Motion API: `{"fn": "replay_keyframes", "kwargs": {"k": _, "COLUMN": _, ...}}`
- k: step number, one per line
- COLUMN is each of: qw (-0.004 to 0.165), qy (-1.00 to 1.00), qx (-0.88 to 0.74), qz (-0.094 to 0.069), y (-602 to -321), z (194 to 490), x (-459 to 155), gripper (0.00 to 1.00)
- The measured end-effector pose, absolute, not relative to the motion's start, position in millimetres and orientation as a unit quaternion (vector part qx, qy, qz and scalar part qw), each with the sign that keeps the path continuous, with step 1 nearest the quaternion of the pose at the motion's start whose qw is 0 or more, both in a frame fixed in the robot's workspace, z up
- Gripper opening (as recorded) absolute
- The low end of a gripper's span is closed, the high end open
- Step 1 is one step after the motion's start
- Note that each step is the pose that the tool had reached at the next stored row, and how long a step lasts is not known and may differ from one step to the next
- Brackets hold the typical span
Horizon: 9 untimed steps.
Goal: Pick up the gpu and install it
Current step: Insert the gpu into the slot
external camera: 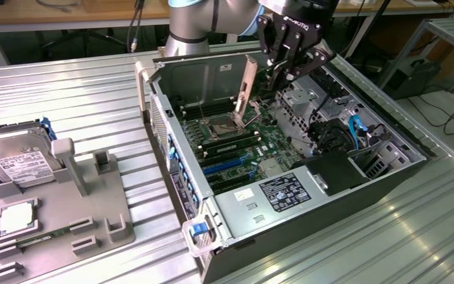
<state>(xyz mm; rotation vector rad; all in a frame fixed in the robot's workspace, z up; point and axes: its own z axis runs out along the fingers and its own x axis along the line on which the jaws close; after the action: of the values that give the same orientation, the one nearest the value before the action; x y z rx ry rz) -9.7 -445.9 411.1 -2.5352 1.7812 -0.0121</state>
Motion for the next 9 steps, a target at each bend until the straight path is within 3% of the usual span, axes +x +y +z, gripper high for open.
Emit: {"fn": "replay_keyframes", "kwargs": {"k": 9, "qw": 0.022, "qy": 0.601, "qx": -0.799, "qz": -0.005, "y": -445.8, "z": 399.6, "x": -10.5, "gripper": 0.28}}
